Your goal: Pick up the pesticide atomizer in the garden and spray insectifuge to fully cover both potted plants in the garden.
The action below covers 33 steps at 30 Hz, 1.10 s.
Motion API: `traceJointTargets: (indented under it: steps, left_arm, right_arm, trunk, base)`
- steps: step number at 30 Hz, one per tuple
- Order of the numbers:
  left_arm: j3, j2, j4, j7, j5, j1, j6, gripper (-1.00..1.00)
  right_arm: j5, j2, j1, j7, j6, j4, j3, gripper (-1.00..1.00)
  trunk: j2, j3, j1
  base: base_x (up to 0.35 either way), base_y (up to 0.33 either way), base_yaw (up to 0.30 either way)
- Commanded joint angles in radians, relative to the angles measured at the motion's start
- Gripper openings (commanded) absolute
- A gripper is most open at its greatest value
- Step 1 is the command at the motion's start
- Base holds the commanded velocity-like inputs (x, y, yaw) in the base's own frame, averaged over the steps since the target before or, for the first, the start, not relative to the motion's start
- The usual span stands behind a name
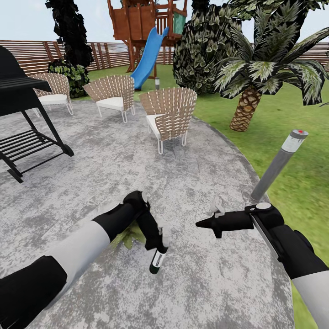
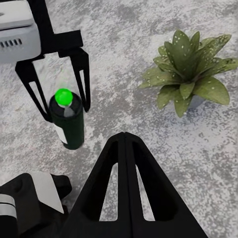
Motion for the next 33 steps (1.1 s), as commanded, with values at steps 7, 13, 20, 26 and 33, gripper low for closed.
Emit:
traceJointTargets:
  steps: [7, 13, 20, 26, 33]
  left_arm:
    - [0.001, -0.016, 0.001, 0.041, -0.01, -0.022, 0.014, -1.0]
    - [0.001, -0.018, 0.003, 0.118, -0.01, -0.028, 0.015, -1.0]
    - [0.0, -0.049, 0.002, 0.128, -0.01, -0.028, 0.015, -1.0]
    - [0.0, -0.06, 0.001, 0.13, -0.01, -0.028, 0.019, -1.0]
    - [0.0, -0.074, -0.006, 0.13, -0.01, -0.028, 0.022, -1.0]
  right_arm:
    - [-0.002, -0.001, 0.0, 0.001, 0.008, -0.001, 0.001, -1.0]
    - [-0.002, -0.001, 0.0, 0.001, 0.008, -0.017, 0.001, -1.0]
    - [-0.002, -0.001, -0.001, 0.001, 0.008, -0.029, 0.001, -1.0]
    - [-0.002, -0.001, -0.001, 0.001, 0.008, -0.029, 0.001, -1.0]
    - [-0.002, -0.001, -0.001, 0.001, 0.008, -0.029, 0.001, -1.0]
  trunk:
    - [0.0, -0.001, 0.0]
    - [0.0, -0.001, 0.0]
    - [0.0, -0.001, 0.0]
    - [0.0, -0.001, 0.0]
    - [0.0, -0.001, 0.0]
  base:
    - [0.0, 0.0, 0.0]
    - [0.0, 0.0, 0.0]
    - [0.0, 0.0, 0.0]
    - [0.0, 0.0, 0.0]
    - [0.0, 0.0, 0.0]
